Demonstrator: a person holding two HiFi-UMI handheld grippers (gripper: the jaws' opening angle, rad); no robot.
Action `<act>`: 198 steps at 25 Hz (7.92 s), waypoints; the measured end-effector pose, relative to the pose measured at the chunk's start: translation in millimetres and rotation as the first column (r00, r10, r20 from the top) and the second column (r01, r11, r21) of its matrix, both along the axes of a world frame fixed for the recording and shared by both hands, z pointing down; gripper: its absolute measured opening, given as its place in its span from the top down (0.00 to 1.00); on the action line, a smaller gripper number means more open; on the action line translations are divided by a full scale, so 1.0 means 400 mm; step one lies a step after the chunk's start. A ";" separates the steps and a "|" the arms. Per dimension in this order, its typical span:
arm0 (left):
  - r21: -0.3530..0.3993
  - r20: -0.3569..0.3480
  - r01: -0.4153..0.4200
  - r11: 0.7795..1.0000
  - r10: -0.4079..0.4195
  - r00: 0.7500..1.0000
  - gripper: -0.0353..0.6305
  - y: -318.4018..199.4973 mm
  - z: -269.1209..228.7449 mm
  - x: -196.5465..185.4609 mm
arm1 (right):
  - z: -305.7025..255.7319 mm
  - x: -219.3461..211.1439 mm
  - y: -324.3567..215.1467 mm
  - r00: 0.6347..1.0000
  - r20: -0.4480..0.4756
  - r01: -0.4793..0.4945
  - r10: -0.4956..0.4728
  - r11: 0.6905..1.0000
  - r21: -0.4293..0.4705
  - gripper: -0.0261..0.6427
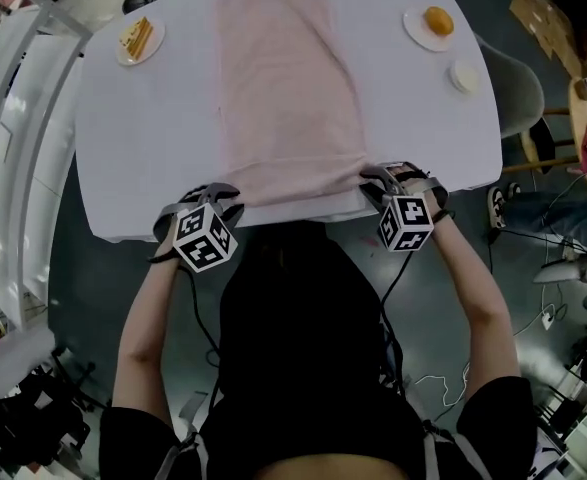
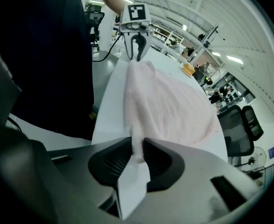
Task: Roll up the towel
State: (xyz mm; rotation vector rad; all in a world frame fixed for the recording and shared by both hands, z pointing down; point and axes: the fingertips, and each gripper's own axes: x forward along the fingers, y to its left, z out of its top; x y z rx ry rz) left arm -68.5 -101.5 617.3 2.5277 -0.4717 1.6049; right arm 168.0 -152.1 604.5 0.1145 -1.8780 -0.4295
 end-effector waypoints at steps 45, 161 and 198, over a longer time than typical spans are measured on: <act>-0.091 -0.151 0.022 0.996 -0.036 0.988 0.91 0.139 -0.087 -0.027 | -0.122 -0.011 0.158 0.950 0.148 -0.242 0.273 0.950 -0.198 0.92; -0.105 -0.018 -0.073 0.992 0.072 0.997 0.88 0.152 -0.006 -0.047 | -0.023 -0.006 0.216 1.000 0.005 -0.017 0.019 0.958 -0.288 0.93; -0.022 -0.151 0.151 0.988 -0.152 0.977 0.88 -0.048 -0.127 -0.075 | -0.145 -0.039 0.010 0.979 0.144 -0.113 0.145 0.972 -0.207 0.93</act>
